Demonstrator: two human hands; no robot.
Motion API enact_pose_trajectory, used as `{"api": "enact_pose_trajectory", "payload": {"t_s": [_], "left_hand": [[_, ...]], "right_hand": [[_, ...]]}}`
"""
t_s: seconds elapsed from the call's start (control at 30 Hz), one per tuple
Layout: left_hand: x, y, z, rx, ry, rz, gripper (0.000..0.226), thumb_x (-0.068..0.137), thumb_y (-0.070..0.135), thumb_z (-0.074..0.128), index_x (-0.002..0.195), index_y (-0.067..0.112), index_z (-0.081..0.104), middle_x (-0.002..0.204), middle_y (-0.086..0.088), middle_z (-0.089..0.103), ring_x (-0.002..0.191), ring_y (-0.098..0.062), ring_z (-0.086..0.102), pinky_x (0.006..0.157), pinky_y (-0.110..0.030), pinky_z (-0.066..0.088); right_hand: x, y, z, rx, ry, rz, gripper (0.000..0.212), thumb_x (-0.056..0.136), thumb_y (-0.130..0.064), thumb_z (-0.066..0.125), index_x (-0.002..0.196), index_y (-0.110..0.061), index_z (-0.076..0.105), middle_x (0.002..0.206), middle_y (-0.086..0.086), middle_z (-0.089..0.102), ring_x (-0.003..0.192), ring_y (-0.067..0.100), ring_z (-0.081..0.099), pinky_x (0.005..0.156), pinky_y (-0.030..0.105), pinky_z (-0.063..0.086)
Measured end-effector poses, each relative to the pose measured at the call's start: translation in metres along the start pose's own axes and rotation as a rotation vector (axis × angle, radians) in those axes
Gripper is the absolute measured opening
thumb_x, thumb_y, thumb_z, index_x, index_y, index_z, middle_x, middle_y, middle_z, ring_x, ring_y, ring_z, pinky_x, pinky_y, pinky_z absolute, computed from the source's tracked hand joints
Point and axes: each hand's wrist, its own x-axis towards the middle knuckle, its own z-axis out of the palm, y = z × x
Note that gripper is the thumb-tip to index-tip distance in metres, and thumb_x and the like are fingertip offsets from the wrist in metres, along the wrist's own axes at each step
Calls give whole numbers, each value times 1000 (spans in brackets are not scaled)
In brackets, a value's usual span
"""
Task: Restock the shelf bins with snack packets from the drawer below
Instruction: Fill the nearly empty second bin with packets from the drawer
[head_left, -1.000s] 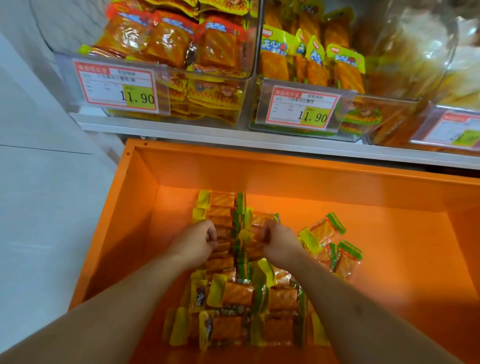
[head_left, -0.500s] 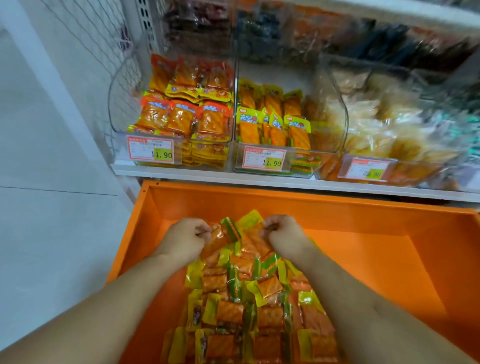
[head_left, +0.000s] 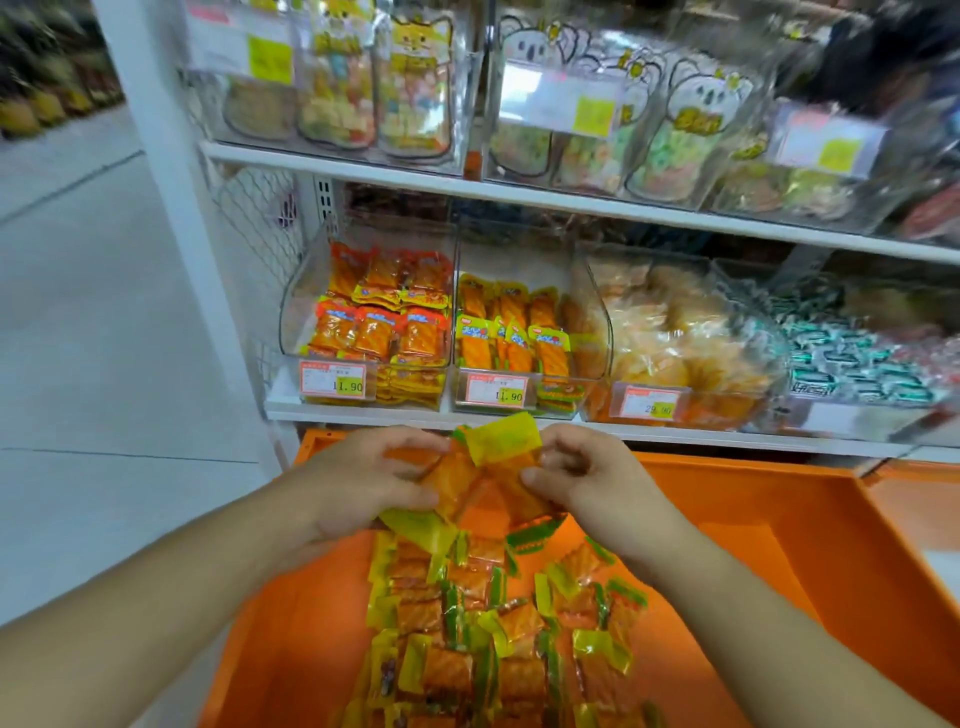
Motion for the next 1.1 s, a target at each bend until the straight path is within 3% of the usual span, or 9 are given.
{"api": "enact_pose_trajectory", "payload": {"t_s": [0.07,0.23,0.3,0.4,0.5,0.6,0.83,0.97,1.1], "left_hand": [[-8,7,-4,-109,-129,1,52,85,-5,75,130,20,69,123,-6,75,113,-25,72,103,-49,56],[-10,17,-14,-42,-334,95,74,78,-7,82,142,23,61,137,-2,68,128,-21,64,110,-43,50],[-5,21,-11,12,-296,133,75,76,-4,86,140,28,63,132,-2,71,125,-21,65,107,-44,51],[4,24,-3,133,-114,196,47,78,14,86,118,36,77,114,6,78,110,-10,72,98,-34,57],[12,21,2,55,-14,199,25,74,29,83,98,22,84,92,-4,80,83,-17,75,77,-31,62],[18,18,6,-3,63,164,23,80,30,78,87,9,82,81,-12,78,66,-20,68,62,-29,59],[17,18,9,12,64,93,34,91,35,70,85,2,78,81,-13,79,64,-19,68,62,-32,54],[14,20,13,-13,96,94,33,94,36,68,83,8,80,81,-12,79,63,-20,67,62,-35,52],[8,17,14,11,120,101,33,89,45,69,77,17,81,76,-10,78,63,-19,67,64,-36,52]], "right_hand": [[-5,-6,1,32,23,-20,14,93,-9,75,90,-3,62,75,5,40,72,19,36,68,33,30],[-1,-17,-5,106,73,-45,12,94,-14,76,93,-11,64,79,7,38,76,19,37,72,37,33],[4,-21,-6,118,70,-62,11,94,-15,76,93,-14,65,79,7,39,75,19,38,72,37,34],[10,-26,1,100,53,-100,10,93,-13,76,90,-12,67,76,8,40,73,18,38,68,34,34],[16,-29,7,76,86,-132,7,93,-12,77,92,-17,72,75,15,54,72,17,48,68,34,42],[22,-28,5,109,152,-136,9,91,-11,78,98,-18,75,89,24,68,76,20,57,71,38,51],[23,-27,2,143,304,-92,19,85,-10,84,97,-23,79,80,-1,75,74,9,68,70,20,55],[19,-31,9,239,246,-53,17,85,-7,83,93,-21,79,88,9,77,81,12,70,78,32,60],[12,-33,13,271,185,-42,13,88,-6,79,94,-18,77,74,-4,73,74,6,66,69,25,55]]}}
